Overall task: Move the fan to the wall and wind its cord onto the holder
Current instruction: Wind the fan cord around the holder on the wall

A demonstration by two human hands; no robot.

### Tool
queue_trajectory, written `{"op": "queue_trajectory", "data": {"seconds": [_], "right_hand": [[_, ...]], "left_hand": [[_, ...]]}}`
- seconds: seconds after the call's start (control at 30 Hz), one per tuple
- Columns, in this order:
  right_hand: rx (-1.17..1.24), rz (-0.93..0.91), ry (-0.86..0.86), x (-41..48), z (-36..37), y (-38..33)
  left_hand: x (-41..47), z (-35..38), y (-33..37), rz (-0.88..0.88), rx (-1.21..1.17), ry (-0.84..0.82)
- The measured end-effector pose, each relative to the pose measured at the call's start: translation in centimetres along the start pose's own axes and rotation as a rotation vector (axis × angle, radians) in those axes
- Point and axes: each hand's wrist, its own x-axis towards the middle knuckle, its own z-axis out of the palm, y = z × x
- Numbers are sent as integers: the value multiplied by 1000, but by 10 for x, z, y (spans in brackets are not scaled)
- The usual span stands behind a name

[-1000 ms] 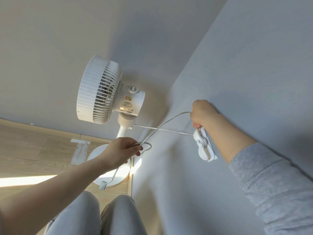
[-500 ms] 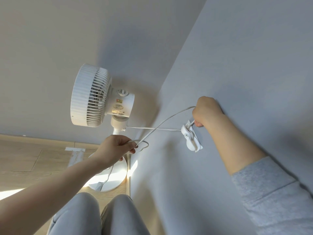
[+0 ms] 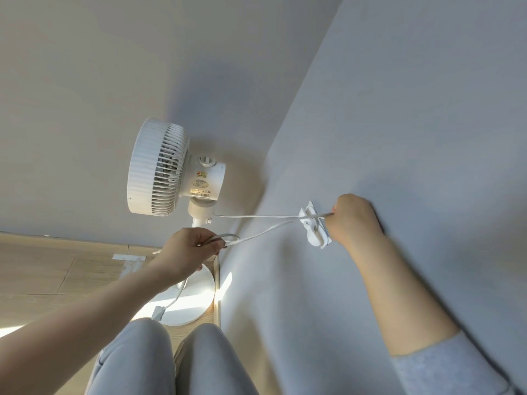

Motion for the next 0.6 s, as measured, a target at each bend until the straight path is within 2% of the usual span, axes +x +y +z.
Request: {"op": "queue_trajectory", "data": {"seconds": [0.13, 0.3, 0.5, 0.6], "right_hand": [[-1, -37, 108, -22, 17, 10], [12, -52, 135, -35, 42, 26], [397, 3, 82, -46, 71, 42], [543, 46, 141, -48, 93, 44]], "left_hand": [[-6, -3, 2, 3, 16, 2], [-12, -4, 5, 22, 31, -10], [-20, -2, 5, 27, 49, -12], [-23, 0, 3, 27, 56, -16]]}}
